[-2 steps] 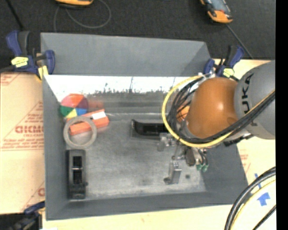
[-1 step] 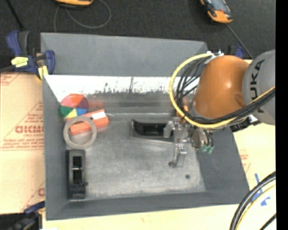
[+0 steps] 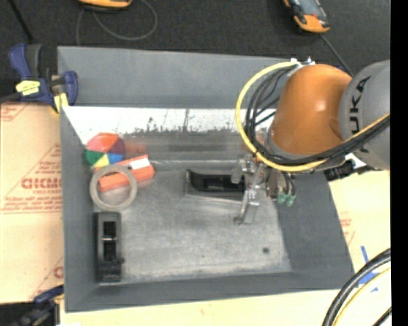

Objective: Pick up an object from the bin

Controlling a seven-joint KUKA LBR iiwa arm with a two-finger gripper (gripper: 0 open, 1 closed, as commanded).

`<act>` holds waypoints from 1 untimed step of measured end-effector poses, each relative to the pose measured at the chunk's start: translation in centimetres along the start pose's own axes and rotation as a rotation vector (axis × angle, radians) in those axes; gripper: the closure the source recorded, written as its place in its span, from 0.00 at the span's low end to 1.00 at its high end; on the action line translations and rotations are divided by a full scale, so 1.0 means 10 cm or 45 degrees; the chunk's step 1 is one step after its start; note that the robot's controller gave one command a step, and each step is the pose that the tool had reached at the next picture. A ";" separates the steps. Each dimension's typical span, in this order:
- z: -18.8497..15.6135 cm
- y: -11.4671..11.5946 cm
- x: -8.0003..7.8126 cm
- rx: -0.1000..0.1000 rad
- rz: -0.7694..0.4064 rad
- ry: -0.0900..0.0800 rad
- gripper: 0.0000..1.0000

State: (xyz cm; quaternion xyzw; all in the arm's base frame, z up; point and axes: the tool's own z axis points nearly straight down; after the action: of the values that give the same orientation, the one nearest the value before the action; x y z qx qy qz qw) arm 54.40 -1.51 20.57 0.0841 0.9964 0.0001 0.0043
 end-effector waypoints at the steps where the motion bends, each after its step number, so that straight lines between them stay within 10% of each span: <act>1: 0.28 0.14 -0.34 0.001 -0.058 -0.001 0.00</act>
Offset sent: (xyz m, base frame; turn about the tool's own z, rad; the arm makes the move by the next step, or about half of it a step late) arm 0.0949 0.0265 -0.0902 -0.1511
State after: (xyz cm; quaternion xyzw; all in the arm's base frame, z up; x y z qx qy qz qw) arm 58.06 -0.70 17.84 0.0615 0.9981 -0.0005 0.0044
